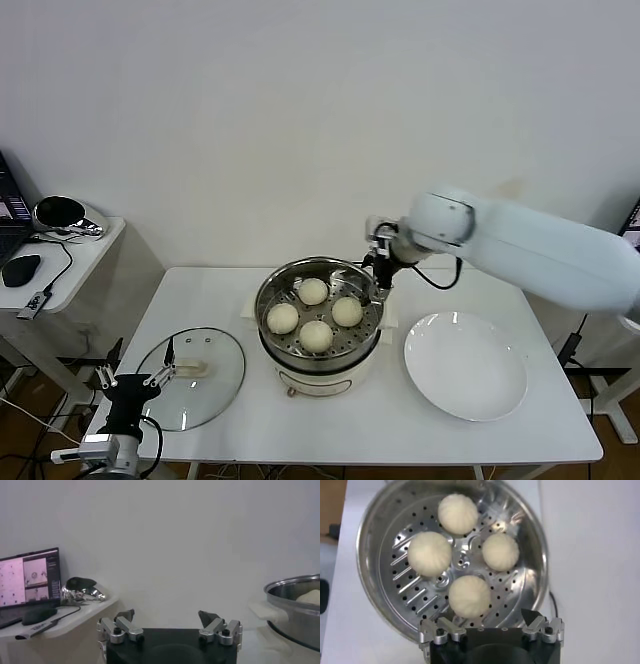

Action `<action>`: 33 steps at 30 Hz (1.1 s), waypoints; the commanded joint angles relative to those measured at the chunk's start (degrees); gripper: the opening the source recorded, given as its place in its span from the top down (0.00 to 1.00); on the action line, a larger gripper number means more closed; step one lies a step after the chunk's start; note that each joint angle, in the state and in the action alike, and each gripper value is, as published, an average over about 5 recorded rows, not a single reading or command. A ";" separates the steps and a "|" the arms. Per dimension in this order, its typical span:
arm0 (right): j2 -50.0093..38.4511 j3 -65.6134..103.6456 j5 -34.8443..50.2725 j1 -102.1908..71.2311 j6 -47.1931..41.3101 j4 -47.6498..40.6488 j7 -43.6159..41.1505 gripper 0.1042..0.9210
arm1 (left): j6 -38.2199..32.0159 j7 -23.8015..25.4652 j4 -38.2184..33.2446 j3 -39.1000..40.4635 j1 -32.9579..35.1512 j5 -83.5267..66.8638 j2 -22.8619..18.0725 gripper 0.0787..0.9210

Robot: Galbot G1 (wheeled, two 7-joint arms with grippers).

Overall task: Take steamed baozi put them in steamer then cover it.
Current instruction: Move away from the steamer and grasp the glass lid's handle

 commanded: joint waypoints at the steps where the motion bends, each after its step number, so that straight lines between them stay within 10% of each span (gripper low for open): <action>1: -18.62 30.20 7.32 -34.79 17.51 14.79 26.95 0.12 | -0.25 -0.23 0.56 0.48 0.02 0.08 0.08 0.12; 18: 20.75 93.53 -22.20 -95.81 49.16 8.88 26.87 0.12 | 1.47 -4.76 1.58 4.05 1.24 14.49 -1.06 0.12; 33: 38.68 110.41 -27.93 -115.03 54.68 15.69 34.46 0.12 | -1.24 -7.85 7.96 -4.67 10.82 68.29 6.56 0.12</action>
